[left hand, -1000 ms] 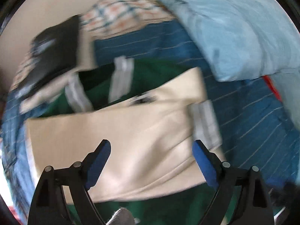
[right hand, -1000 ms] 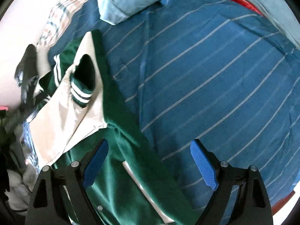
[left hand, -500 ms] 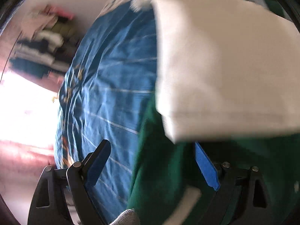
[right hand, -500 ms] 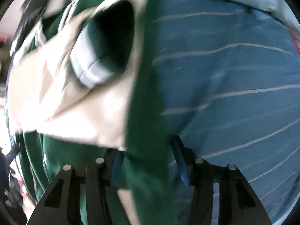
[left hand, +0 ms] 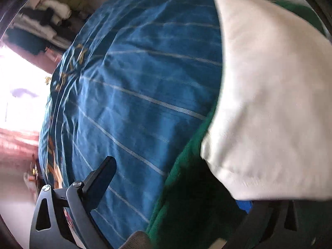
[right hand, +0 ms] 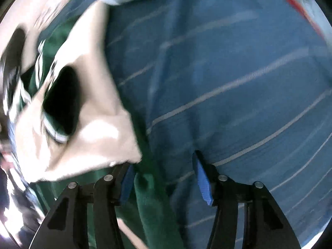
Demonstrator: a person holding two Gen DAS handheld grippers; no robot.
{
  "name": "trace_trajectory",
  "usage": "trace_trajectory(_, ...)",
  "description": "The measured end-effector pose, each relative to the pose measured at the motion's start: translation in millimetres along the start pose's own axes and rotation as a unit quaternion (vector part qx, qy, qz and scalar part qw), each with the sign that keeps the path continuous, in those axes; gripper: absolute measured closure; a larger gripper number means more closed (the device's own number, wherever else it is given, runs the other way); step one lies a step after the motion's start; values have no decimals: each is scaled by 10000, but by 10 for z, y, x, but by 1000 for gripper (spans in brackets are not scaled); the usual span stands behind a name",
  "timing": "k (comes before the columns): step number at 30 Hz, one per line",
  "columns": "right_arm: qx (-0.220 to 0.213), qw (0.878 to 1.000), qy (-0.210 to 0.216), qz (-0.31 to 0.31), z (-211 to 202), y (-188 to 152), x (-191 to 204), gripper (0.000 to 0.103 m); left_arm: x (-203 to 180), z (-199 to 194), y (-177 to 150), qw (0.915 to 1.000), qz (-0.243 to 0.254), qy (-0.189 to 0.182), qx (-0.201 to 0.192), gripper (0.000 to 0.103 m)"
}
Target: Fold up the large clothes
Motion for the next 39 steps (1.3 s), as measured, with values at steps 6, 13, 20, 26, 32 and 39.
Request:
trace_trajectory(6,109,9955,-366,868,122,-37,-287,33,54,336,-87,9952,-548,-628,520,0)
trace_trajectory(13,-723,9909,-80,1130,-657,-53,370,31,514,-49,-282,9960,-759,-372,293,0)
trace_trajectory(20,-313,9764,1811,1136,134,607,1196,30,484,-524,181,9959,-610,-123,-650,0)
trace_trajectory(26,-396,9906,1023,816,315,717,1295,91,65,-545,673,9935,-216,-187,-1102,0)
trace_trajectory(32,-485,9920,368,1103,134,871,936,89,-421,-164,697,9961,303,-374,-733,0)
trace_trajectory(39,-389,9913,757,1006,-340,368,1106,39,143,-646,344,9954,53,-346,-887,0)
Point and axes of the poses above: each gripper's, at about its wrist camera, not at the fingertips, and z roughly the way its jaws point, x to its left, y to its top, the point moved 8 cm from there along z, roughly the way its jaws point, and after that the axes turned 11 degrees about y, right-handed, at the moved point
